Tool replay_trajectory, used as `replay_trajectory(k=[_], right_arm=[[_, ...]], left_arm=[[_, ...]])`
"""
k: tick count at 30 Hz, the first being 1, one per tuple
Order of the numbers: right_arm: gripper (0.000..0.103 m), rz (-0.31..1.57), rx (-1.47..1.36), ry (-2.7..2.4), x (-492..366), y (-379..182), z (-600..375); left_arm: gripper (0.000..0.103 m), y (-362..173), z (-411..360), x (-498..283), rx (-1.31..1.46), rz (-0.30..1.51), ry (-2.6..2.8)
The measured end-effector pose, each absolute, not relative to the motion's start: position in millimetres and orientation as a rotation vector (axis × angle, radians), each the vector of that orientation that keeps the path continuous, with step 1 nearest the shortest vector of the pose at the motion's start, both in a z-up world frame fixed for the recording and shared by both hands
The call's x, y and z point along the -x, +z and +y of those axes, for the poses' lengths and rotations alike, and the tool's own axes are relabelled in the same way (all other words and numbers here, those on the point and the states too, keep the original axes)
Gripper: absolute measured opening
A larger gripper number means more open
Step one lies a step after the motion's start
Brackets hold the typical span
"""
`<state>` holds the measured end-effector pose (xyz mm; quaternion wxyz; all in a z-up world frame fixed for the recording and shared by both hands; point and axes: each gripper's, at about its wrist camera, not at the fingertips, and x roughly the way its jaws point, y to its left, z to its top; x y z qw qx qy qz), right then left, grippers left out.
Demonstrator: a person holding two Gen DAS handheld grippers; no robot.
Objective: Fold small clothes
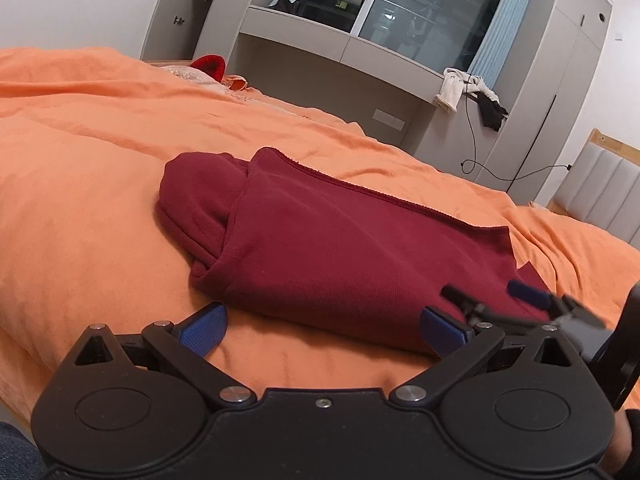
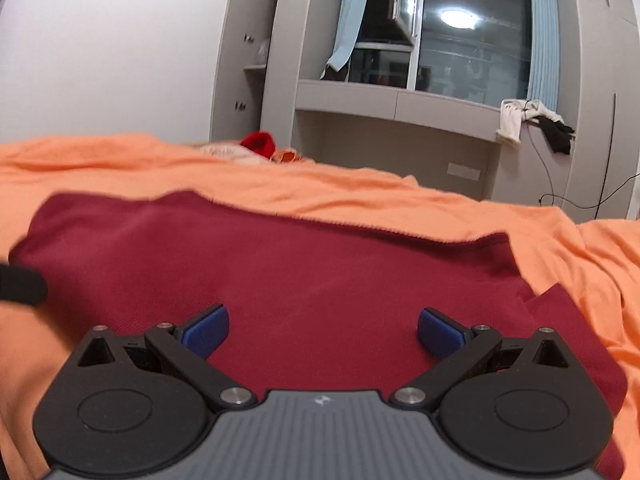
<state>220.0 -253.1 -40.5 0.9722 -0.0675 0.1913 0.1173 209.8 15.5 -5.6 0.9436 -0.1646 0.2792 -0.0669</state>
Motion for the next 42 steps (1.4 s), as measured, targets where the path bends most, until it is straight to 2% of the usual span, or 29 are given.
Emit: replay_trajectory(k=[6, 15, 21, 31, 37, 42], right_arm=[[0.103, 0.393, 0.034, 0.274, -218.2, -47.5, -269.8], [0.103, 0.379, 0.037, 0.265, -215.1, -47.7, -270.6], [0.103, 0.378, 0.034, 0.266, -214.6, -47.8, -270.6], [0.103, 0.368, 0.029, 0.266, -212.4, -47.7, -271.3], [0.103, 0.353, 0.025, 0.261, -208.8, -49.1, -271.4], [0.103, 0.349, 0.021, 0.263, -207.5, -49.8, -271.8]], left_arm=[[0.102, -6.8, 19.0, -210.9, 0.374, 0.574, -0.135], [0.102, -6.9, 16.5, -211.5, 0.374, 0.577, -0.136], [0.102, -8.8, 22.6, -216.6, 0.501, 0.629, -0.281], [0.102, -18.0, 31.7, -250.9, 0.701, 0.618, -0.159], [0.102, -8.3, 30.7, -311.2, 0.694, 0.705, -0.072], [0.102, -11.4, 23.1, -304.3, 0.609, 0.659, -0.086]])
